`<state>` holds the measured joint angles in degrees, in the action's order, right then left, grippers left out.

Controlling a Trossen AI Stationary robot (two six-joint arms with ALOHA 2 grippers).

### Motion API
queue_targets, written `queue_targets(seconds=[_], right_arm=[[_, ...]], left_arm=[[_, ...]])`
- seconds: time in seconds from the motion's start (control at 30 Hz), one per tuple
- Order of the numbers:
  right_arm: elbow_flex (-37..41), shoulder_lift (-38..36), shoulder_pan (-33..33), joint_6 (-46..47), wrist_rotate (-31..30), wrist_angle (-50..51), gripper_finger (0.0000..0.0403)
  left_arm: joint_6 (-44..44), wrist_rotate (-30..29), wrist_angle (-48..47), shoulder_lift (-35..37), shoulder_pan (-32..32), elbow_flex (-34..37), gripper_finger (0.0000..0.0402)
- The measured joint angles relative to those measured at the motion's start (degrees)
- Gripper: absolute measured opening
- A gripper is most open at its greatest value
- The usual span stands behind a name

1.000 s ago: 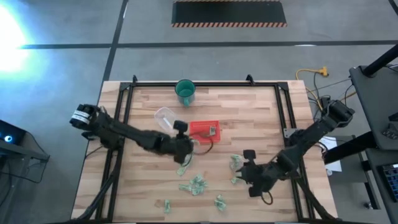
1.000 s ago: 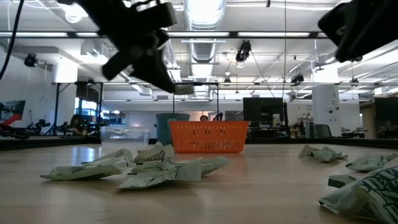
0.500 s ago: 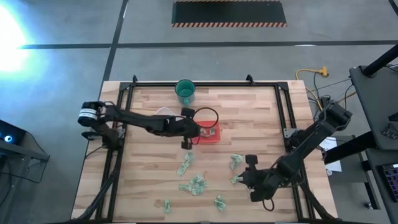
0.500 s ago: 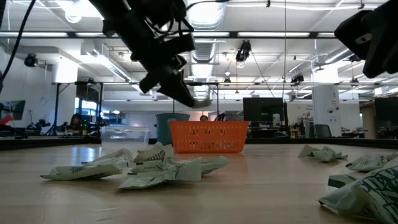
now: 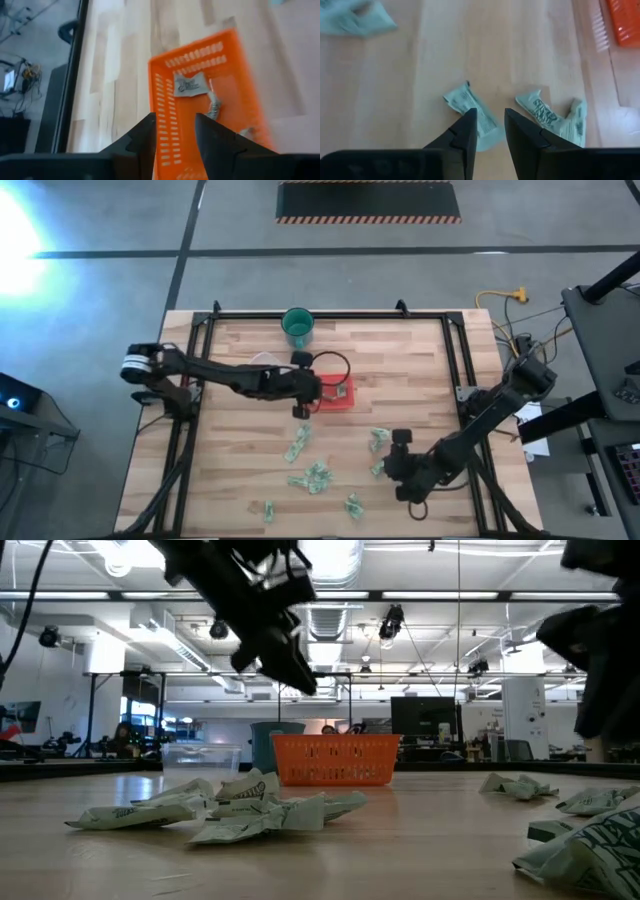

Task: Pick and place items into bin
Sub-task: Put the stevia packet into the orange bin

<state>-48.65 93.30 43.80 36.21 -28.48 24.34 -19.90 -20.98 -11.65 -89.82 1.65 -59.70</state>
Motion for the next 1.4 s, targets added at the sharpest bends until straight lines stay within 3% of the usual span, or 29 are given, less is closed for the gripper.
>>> queue_targets(seconds=[0.73, 1.2, 1.4], right_arm=[[0.1, 2.6, -1.2, 0.5, 1.8, -2.8, 0.0188], [0.5, 6.2, -2.7, 0.3, 6.2, -5.6, 0.0162], [0.5, 6.2, -2.7, -0.3, 6.6, -5.7, 0.0109]], left_arm=[[8.1, -0.3, -6.3, 24.1, 20.9, 7.8, 0.0118], [12.1, -3.4, -6.4, 28.7, 26.8, 11.3, 0.0118], [12.2, -3.6, -6.3, 28.6, 27.0, 11.4, 0.0118]])
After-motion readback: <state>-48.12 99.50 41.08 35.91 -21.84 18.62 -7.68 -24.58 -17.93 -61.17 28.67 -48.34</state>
